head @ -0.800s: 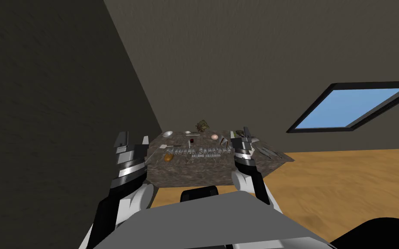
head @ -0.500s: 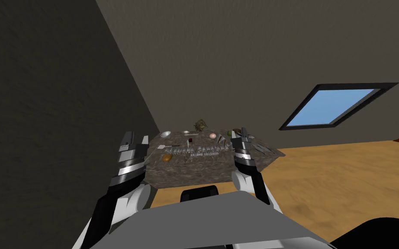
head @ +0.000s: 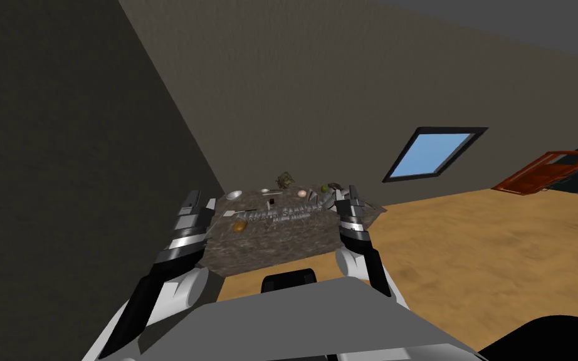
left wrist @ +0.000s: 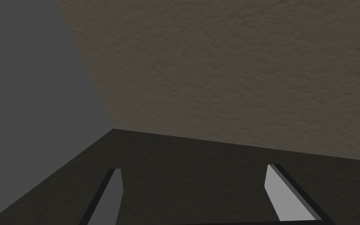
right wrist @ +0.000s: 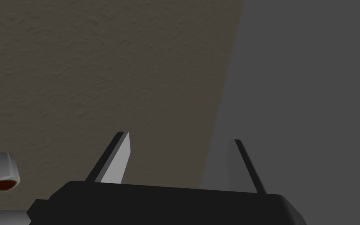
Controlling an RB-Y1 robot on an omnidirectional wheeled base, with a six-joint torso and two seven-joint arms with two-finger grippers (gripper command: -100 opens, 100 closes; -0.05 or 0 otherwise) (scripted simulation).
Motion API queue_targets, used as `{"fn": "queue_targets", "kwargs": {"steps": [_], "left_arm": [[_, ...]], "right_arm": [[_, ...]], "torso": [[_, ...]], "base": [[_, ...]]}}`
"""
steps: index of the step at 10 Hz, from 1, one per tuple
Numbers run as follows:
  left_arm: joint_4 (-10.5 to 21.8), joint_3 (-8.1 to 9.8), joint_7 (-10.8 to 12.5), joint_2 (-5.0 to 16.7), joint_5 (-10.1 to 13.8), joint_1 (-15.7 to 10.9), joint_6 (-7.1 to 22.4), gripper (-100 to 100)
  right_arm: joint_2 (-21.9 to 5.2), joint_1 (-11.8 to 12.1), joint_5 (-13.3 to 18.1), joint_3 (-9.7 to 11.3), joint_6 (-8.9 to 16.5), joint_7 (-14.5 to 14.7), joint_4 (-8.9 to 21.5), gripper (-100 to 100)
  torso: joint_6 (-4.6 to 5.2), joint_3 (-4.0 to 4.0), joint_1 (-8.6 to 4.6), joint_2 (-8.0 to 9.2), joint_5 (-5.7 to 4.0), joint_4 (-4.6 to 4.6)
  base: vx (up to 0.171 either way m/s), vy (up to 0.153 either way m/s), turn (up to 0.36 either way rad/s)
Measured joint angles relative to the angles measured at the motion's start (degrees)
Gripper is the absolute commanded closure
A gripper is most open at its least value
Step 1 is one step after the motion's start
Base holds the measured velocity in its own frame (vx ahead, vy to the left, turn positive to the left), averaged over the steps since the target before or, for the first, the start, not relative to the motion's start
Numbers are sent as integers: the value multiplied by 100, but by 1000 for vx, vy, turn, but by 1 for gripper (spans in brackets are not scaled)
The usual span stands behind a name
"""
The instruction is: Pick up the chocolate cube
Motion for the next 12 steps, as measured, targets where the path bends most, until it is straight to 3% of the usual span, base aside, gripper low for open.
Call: {"fn": "queue_targets", "kwargs": {"steps": [3, 5, 9, 12], "left_arm": [[103, 207, 90, 216, 27, -117, 378, -100], [259, 518, 236, 512, 95, -232, 739, -100], [537, 907, 436, 863, 162, -272, 1279, -100], [660, 1099, 520, 1003, 172, -377, 1679, -100]], "right_arm": [[0, 1, 0, -1, 0, 0, 0, 0], [0, -1, 0, 0, 0, 0, 0, 0], [0, 0, 0, 0, 0, 0, 0, 0], [0, 1, 0, 0, 0, 0, 0, 0]], "torso": [[-3, -6, 4, -11, 1, -2], [1, 6, 3, 12, 1, 2], [0, -5, -2, -8, 0, -2], [-1, -11, -4, -20, 0, -4]], "base": [[-69, 21, -191], [-114, 2, -261], [-61, -6, -194], [-36, -12, -132]]}}
